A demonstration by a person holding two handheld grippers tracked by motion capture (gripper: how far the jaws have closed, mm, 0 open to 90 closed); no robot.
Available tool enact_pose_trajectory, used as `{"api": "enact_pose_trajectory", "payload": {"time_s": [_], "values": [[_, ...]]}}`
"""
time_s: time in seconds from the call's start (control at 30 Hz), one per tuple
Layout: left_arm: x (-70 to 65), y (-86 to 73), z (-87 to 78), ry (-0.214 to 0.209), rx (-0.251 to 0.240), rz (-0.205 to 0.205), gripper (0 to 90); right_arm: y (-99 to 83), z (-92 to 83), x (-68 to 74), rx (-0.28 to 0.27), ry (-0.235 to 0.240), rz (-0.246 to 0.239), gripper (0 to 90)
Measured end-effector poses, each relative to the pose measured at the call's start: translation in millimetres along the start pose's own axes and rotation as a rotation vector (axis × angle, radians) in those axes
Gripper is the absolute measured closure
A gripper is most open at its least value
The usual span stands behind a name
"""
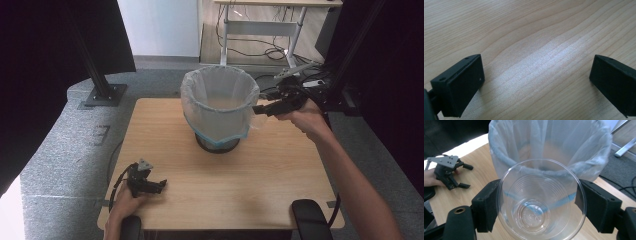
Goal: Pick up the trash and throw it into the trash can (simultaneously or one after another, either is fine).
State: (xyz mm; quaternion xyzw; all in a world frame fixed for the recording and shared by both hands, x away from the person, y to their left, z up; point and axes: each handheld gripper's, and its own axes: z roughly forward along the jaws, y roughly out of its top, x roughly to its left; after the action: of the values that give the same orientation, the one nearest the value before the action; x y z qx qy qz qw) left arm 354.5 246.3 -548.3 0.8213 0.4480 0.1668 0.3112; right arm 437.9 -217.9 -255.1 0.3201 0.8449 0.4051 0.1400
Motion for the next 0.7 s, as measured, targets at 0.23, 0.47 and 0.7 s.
{"api": "enact_pose_trajectory", "payload": {"time_s": [0.23,0.47,0.7], "values": [[0.0,0.0,0.0,0.0,0.0,0.0,0.0,15.2,-7.9,-1.5,-0.015,-0.009,-0.002,22.0],[0.0,0.0,0.0,0.0,0.0,0.0,0.0,35.4,-13.8,-1.8,-0.02,-0.028,-0.019,22.0],[0.0,0.0,0.0,0.0,0.0,0.0,0.0,54.9,-15.3,-1.0,-0.026,-0.046,-0.032,22.0]]}}
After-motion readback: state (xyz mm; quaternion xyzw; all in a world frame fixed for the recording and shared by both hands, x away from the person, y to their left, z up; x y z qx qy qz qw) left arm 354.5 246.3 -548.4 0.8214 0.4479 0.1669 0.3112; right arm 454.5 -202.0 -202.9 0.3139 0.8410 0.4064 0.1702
